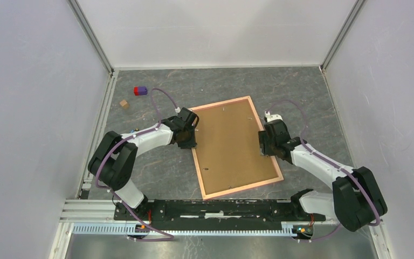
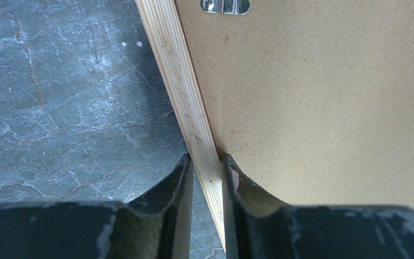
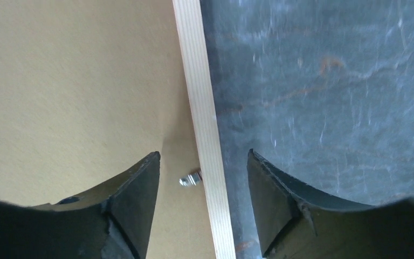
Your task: Put the photo into the frame
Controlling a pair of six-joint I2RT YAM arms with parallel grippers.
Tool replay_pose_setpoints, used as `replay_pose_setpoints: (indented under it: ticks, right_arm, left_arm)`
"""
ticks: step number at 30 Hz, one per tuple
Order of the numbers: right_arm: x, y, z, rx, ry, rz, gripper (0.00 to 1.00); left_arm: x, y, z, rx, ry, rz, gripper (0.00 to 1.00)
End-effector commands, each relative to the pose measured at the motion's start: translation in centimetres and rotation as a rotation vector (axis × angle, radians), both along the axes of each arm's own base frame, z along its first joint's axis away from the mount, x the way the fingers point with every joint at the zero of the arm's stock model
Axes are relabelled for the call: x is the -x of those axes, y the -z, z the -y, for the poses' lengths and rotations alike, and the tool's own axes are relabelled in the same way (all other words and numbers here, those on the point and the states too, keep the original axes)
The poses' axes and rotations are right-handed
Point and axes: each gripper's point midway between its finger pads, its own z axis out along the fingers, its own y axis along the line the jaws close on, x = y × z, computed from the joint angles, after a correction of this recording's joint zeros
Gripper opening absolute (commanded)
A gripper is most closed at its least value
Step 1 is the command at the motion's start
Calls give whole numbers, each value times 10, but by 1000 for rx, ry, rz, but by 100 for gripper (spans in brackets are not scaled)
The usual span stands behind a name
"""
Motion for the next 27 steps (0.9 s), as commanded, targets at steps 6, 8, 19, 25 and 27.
replay_pose_setpoints:
  ticks: [6, 8, 19, 25, 27]
  right_arm:
    - [-103, -44, -23, -15, 9, 264, 85]
    - [-119, -40, -23, -6, 23, 265, 85]
    - [-168, -31, -44, -94, 17, 279, 76]
    - [-173, -22, -43, -89, 28, 271, 75]
    - [-176, -19, -43, -87, 29, 267, 73]
  left_arm:
    - [1, 0, -4, -17, 45, 30, 2]
    - [0, 0, -4, -15, 44, 31, 2]
    - [0, 1, -5, -18, 42, 31, 2]
    - [-1, 1, -5, -20, 42, 32, 2]
    - [0, 1, -5, -20, 42, 31, 2]
